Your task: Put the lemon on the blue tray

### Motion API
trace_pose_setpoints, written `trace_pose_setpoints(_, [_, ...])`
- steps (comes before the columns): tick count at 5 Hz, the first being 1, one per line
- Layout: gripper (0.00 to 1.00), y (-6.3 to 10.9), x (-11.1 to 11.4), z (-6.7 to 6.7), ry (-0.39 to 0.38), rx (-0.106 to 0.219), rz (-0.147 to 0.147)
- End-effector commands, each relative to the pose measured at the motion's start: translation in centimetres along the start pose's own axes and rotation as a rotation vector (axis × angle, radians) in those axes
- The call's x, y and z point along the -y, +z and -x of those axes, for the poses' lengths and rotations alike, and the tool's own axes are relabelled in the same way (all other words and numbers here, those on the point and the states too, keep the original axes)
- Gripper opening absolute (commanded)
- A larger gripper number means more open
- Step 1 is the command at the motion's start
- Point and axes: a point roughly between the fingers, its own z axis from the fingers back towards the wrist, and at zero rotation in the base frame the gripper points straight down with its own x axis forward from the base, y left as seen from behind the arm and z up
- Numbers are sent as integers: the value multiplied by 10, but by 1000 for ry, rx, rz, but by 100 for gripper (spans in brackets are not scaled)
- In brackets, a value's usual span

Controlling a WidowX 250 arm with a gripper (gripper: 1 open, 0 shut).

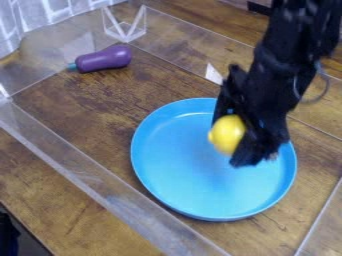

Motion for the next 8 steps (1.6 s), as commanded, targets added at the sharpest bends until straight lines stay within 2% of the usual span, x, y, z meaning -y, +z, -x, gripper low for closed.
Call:
trace_pose_setpoints(1, [0, -2, 3, -16, 2, 61, -3])
trace_pose_setpoints(2, [0, -10, -13, -18, 52, 48, 3])
trace_pose_setpoints(3, [0, -16, -18, -18, 83, 44, 7])
trace_pose_setpoints(5, [0, -35, -35, 11, 66, 46, 12])
trace_pose_setpoints(6, [100, -28, -38, 11, 120, 45, 16])
trace_pose_setpoints(7, [100, -21, -39, 10, 174, 45, 18])
trace_pose_setpoints(8, [100, -8, -45, 17, 179, 53, 18])
